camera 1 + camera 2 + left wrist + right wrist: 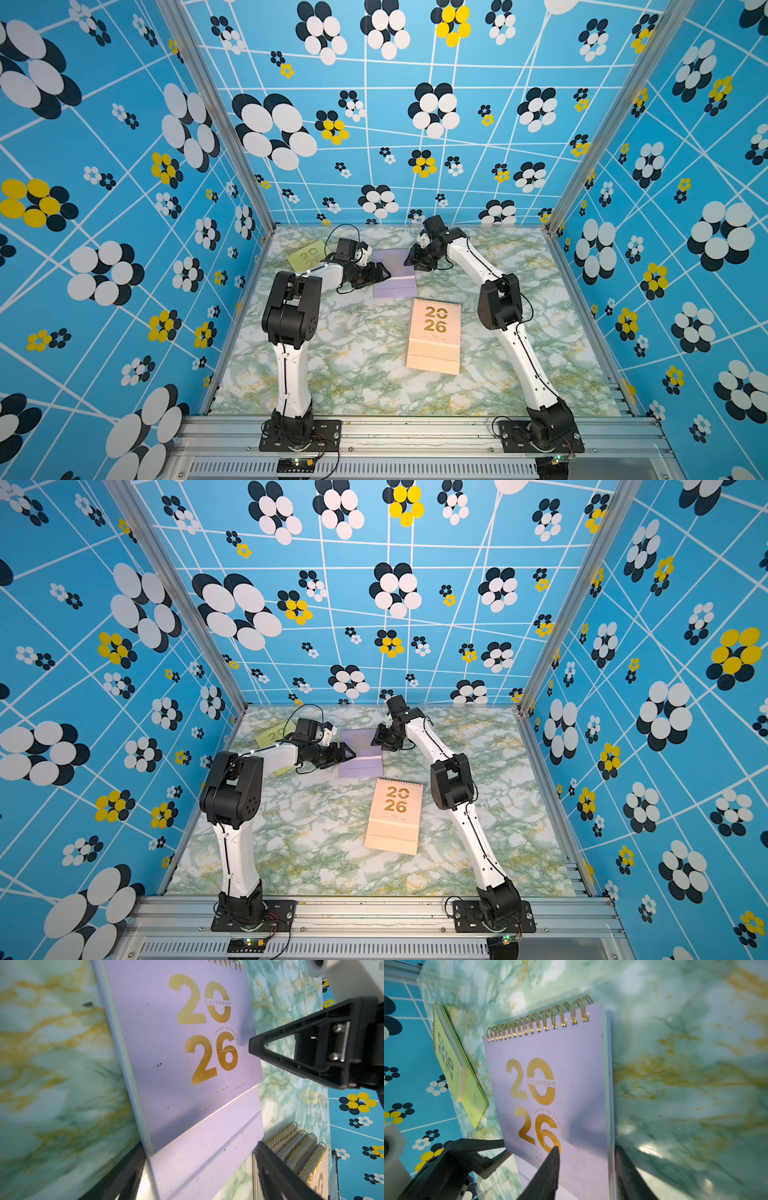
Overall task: Stack the calendars
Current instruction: Pick up the calendar at the center of the board.
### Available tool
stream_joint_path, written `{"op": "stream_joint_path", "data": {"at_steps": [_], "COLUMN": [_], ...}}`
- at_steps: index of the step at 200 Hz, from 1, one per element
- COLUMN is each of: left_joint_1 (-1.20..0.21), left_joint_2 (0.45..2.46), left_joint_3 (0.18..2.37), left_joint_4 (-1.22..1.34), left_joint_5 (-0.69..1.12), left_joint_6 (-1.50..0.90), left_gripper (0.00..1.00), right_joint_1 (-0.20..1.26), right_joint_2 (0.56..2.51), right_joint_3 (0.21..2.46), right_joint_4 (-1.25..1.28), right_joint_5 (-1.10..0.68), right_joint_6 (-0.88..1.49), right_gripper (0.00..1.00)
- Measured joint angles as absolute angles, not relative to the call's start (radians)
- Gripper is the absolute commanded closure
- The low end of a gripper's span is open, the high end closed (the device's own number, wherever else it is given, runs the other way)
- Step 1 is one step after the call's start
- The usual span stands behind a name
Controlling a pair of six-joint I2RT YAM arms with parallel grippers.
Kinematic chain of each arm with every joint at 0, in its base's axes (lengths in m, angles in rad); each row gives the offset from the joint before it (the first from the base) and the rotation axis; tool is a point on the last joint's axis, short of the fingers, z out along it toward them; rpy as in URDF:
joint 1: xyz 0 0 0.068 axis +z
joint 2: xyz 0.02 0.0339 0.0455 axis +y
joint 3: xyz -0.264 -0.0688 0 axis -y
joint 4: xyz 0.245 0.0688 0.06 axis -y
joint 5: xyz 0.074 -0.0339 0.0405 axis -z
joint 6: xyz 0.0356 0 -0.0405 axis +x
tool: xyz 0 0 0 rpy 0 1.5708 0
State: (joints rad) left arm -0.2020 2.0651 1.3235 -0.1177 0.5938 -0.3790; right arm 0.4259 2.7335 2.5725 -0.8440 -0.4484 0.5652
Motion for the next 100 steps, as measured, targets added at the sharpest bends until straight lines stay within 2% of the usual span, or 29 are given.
{"op": "stream_joint_path", "data": {"at_steps": [77,100], "left_joint_1": [-0.149,-0.137], "left_joint_2": [2.030,2.030], "left_joint_3": [1.281,1.281], "left_joint_4": [-0.118,-0.111], "left_joint_5": [0.581,0.573], "left_joint_6": [-0.387,-0.396], "left_gripper": [0.23,0.20], "right_joint_1": [0.460,0.467], "right_joint_2": [2.739,2.740], "right_joint_3": [2.572,2.572], "right_joint_4": [-0.830,-0.830], "right_joint_5": [-0.486,-0.492], "right_joint_6": [0.561,0.558], "right_gripper": [0.57,0.57]}}
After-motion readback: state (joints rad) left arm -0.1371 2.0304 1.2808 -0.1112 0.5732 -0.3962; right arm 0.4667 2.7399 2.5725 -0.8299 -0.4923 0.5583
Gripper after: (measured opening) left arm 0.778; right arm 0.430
